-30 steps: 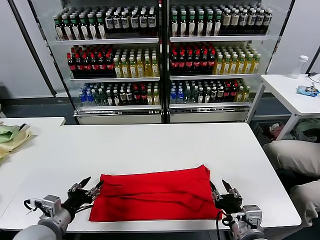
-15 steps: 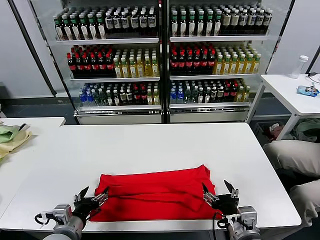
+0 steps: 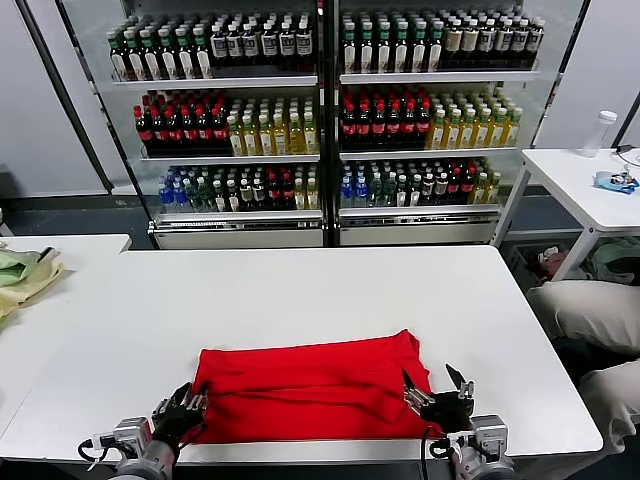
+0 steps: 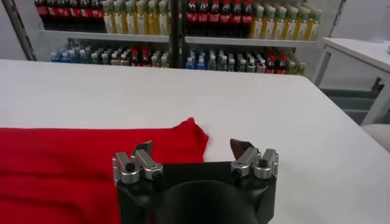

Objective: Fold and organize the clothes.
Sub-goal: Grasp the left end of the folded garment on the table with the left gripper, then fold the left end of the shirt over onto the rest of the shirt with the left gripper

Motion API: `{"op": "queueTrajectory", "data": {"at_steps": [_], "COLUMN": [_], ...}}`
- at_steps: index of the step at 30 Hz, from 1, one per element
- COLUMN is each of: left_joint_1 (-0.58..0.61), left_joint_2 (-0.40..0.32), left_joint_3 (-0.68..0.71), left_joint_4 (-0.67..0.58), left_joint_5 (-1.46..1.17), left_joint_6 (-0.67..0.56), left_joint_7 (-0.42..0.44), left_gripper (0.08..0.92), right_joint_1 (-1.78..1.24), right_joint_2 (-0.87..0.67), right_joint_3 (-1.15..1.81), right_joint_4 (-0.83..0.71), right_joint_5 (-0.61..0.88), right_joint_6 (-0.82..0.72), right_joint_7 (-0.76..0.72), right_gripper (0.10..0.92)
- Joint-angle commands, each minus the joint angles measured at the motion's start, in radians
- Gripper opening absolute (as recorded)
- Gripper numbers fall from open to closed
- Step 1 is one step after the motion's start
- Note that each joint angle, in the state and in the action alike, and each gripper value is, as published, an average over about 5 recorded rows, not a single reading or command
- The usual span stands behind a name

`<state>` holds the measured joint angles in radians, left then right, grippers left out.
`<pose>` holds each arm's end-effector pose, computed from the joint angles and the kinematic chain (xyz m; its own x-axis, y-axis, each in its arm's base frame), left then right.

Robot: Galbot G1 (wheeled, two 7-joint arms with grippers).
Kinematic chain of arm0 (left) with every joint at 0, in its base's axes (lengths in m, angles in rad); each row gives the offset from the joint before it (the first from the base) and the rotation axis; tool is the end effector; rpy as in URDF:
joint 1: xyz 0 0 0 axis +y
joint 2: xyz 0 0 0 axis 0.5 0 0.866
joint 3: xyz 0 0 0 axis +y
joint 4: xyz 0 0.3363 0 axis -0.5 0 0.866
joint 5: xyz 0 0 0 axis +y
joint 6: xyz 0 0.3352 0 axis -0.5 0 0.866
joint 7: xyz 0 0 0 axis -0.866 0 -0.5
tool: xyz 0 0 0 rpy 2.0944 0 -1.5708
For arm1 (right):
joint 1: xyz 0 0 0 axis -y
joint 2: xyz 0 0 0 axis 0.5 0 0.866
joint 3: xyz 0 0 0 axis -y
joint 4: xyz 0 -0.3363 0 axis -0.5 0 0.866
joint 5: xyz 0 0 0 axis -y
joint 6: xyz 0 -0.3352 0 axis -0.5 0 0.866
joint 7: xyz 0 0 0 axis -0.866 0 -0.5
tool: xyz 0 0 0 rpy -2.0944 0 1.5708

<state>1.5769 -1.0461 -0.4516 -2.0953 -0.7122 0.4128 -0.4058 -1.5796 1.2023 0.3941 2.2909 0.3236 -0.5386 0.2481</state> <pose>0.1708 0.0663 -0.2810 -0.8396 -0.0096 0.5431 -0.0707 0.9933 -0.0917 0.1548 -0.0112 -0.2296 -0.9068 -0.0988 0.4097 -0.1194 0.9925 -0.0249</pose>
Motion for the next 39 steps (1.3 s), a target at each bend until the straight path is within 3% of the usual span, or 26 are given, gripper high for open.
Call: {"op": "queueTrajectory", "data": {"at_steps": [1, 6, 10, 14, 19, 23, 28, 33, 39], "left_joint_1": [-0.005, -0.018, -0.009, 0.014, 0.024, 0.017, 0.018, -0.003, -0.088], "left_joint_2": [-0.024, -0.038, -0.024, -0.012, 0.017, 0.051, 0.046, -0.009, -0.056], "left_joint_3": [0.019, -0.007, -0.114, -0.309, -0.540, -0.594, -0.479, -0.214, 0.069], "left_joint_4": [0.005, -0.030, -0.090, -0.105, -0.030, -0.016, -0.146, -0.302, -0.284], "left_joint_5": [0.014, 0.133, 0.191, 0.176, 0.141, 0.124, 0.020, -0.182, -0.086], "left_joint_6": [0.003, 0.006, 0.017, 0.015, 0.015, 0.018, 0.071, 0.153, 0.166], "left_joint_7": [-0.017, -0.026, -0.043, -0.037, -0.004, 0.020, 0.054, 0.047, 0.047], "left_gripper": [0.316, 0.178, 0.107, 0.104, 0.104, 0.104, 0.104, 0.104, 0.104], "right_joint_1": [0.000, -0.002, -0.001, 0.006, 0.016, 0.023, 0.029, 0.027, 0.027], "right_joint_2": [0.002, -0.003, -0.005, -0.005, -0.006, -0.011, -0.013, -0.011, -0.011], "right_joint_3": [-0.003, 0.003, 0.007, 0.006, 0.000, -0.002, 0.000, 0.006, 0.011], "right_joint_4": [-0.004, -0.001, 0.002, -0.001, -0.010, -0.014, -0.015, -0.007, -0.007], "right_joint_5": [-0.006, -0.006, -0.007, -0.009, -0.009, -0.008, -0.008, -0.010, -0.026], "right_joint_6": [0.002, 0.003, 0.008, 0.014, 0.015, 0.016, 0.018, 0.018, 0.026], "right_joint_7": [-0.001, -0.002, -0.003, -0.005, -0.008, -0.009, -0.009, -0.009, -0.012], "right_gripper": [0.823, 0.823, 0.823, 0.823, 0.823, 0.823, 0.823, 0.823, 0.823]}}
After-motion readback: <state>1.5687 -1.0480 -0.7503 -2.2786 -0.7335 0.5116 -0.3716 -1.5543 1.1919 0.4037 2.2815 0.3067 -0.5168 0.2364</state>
